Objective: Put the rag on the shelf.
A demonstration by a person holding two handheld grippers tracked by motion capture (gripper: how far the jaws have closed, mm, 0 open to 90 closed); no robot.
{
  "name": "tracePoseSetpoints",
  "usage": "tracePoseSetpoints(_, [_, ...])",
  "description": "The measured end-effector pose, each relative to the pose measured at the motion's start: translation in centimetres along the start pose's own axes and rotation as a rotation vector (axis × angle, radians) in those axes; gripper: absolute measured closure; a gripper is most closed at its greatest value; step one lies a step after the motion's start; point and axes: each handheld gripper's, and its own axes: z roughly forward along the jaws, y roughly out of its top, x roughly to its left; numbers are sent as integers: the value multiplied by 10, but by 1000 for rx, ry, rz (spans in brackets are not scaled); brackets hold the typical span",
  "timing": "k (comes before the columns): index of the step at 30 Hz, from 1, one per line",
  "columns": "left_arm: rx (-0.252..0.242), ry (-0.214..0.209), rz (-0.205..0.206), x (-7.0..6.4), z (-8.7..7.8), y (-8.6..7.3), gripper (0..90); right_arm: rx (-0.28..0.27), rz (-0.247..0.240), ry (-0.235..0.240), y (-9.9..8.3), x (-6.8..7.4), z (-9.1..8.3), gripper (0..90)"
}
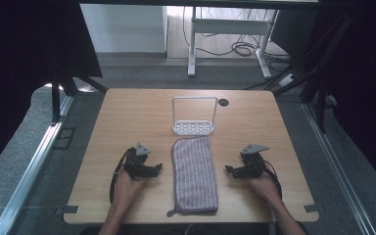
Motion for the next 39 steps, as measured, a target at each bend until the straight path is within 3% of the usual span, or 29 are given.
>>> tracePoseSetpoints(21, [1,9,-12,1,1,0,127,13,6,-7,3,1,2,88])
tracePoseSetpoints(27, [-2,16,-20,1,0,0,139,29,27,0,6,0,1,140])
tracePoseSetpoints(32, [-7,-15,-20,-1,-2,3,195,47,44,12,12,0,-3,160])
tracePoseSetpoints(39, [-42,-63,-6,-7,-7,14,243,23,78,45,24,-1,-8,146])
